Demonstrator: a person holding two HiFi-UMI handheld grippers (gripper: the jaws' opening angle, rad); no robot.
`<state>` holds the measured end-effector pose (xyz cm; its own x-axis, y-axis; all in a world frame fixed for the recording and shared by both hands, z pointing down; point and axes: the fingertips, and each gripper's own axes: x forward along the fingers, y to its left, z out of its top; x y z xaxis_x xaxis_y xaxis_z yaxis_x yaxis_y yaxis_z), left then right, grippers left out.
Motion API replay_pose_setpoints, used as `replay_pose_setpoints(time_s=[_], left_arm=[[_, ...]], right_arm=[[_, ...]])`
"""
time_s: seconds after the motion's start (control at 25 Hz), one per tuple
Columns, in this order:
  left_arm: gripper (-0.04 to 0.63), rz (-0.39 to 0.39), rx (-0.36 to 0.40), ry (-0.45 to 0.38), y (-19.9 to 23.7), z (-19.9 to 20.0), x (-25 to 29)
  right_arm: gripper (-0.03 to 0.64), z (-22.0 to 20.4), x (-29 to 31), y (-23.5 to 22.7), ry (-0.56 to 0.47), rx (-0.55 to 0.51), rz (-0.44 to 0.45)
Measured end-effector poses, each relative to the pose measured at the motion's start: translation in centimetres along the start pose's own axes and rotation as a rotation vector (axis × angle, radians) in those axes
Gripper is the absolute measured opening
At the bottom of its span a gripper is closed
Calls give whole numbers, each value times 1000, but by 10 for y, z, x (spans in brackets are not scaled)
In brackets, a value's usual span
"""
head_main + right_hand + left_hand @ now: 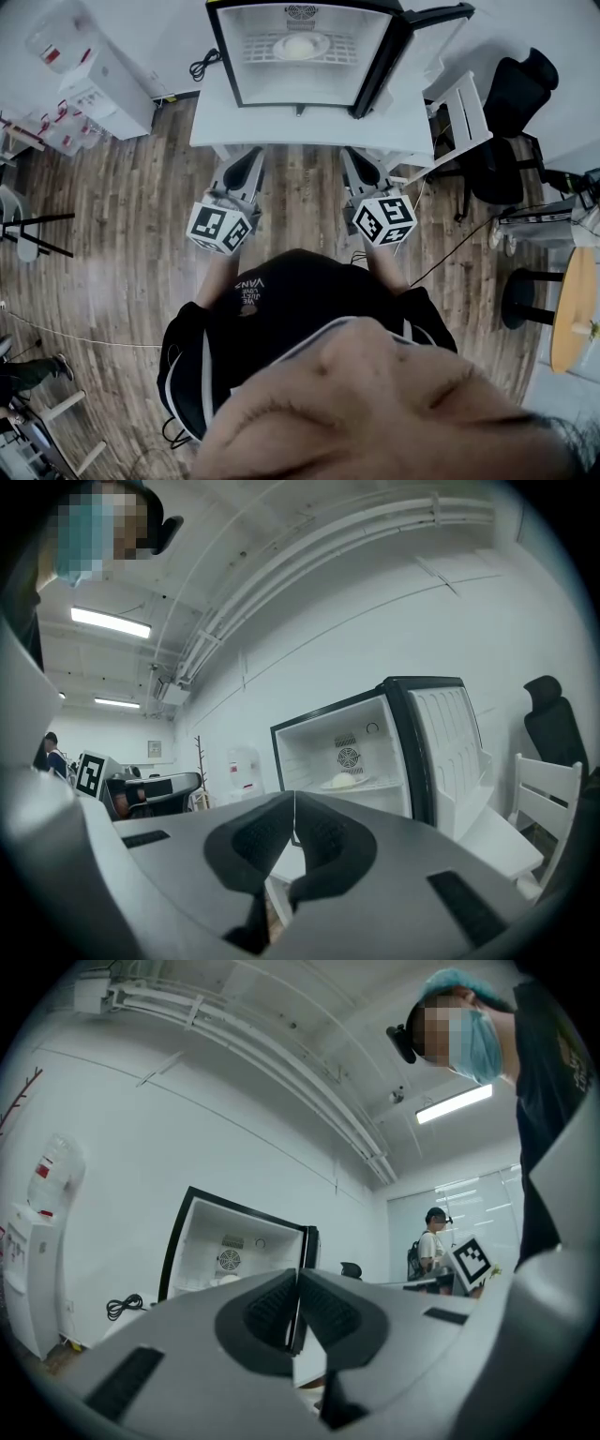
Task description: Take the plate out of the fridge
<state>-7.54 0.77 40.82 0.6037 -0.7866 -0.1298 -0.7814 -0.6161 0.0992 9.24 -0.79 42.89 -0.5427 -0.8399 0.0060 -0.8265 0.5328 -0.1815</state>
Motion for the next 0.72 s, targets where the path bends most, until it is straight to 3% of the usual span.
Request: replay_pose_setpoints(time_s=[0.44,0.72], left_arm=[[21,69,-8,-4,-7,-12,13],[21,70,-11,16,-3,-16,29]], right_arm=[[12,-5,4,-28,15,12,48],[12,-8,11,-38,16,27,58]])
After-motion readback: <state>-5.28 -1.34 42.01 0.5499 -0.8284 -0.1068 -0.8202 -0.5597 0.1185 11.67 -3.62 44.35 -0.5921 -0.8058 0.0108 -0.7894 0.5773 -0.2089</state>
